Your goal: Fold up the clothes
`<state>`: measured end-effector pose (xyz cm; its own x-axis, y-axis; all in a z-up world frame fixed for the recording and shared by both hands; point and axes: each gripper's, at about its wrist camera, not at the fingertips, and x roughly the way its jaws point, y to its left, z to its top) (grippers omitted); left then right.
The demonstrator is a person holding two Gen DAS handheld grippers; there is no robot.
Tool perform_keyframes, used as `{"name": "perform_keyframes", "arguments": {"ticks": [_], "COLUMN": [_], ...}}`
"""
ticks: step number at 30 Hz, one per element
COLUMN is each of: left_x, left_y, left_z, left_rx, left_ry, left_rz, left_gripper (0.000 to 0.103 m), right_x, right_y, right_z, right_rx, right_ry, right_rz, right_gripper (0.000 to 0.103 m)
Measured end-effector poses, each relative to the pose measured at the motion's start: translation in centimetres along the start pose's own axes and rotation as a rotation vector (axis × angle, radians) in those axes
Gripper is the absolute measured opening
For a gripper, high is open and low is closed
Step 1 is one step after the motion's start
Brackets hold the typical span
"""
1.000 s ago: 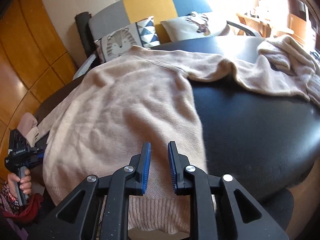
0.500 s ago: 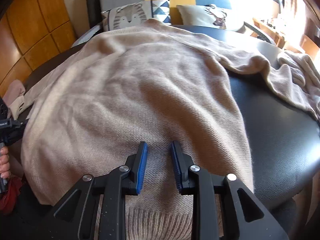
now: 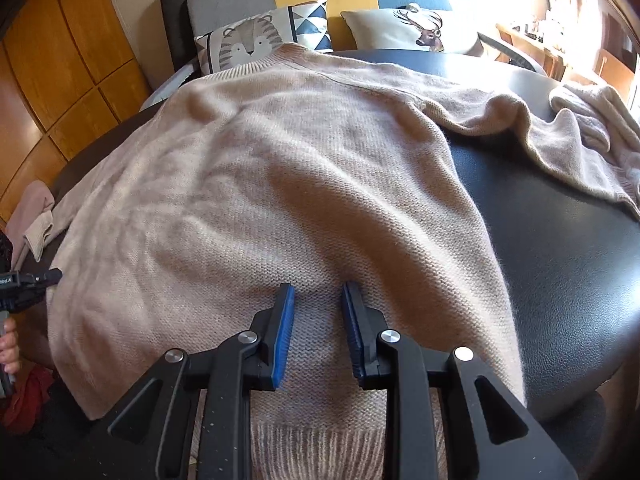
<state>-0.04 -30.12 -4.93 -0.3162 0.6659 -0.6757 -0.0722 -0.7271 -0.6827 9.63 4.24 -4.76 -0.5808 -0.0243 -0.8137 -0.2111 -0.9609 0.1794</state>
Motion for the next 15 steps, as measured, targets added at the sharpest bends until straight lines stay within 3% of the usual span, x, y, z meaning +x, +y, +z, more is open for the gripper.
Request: {"name": "perform_keyframes", "arguments": {"ticks": [2, 6, 8, 10, 12, 15], "left_x": [-0.2, -0.2, 0.0, 0.3, 0.6, 0.4], "left_y": [0.5, 0.9, 0.6, -0.4, -1.5, -3.0], "left_z": [-0.8, -2.1, -2.5, -2.4, -1.9, -1.3], "left_rx": [-0.037, -0.095, -0.085, -0.032, 0.015, 0.128], "left_ry": [0.007, -0.005, -0.008, -0.01, -0.012, -0.022], "left_rz": [-0.06, -0.128, -0.132, -0.088, 0.006, 0.141], "left_gripper": [0.014, 0.02, 0.02, 0.02, 0.005, 0.005], "right_x": [0.0, 0.1, 0.2, 0.2, -0.4, -0.9], "right_y": [0.0, 1.0, 1.9, 2.7, 2.7, 0.8], "right_z": [0.1, 0.2, 0.2, 0.1, 0.0, -0.1], "right_rx": [-0.001, -0.042, -0.075, -0.111, -0.115, -0.081], "right_ry": [0.007, 0.021, 0.025, 0.026, 0.016, 0.03], "right_rz": [0.014, 0.029, 0.008, -0.031, -0.023, -0.075], "right_gripper": [0.027, 0.049, 0.055, 0.056, 0.056, 0.056]}}
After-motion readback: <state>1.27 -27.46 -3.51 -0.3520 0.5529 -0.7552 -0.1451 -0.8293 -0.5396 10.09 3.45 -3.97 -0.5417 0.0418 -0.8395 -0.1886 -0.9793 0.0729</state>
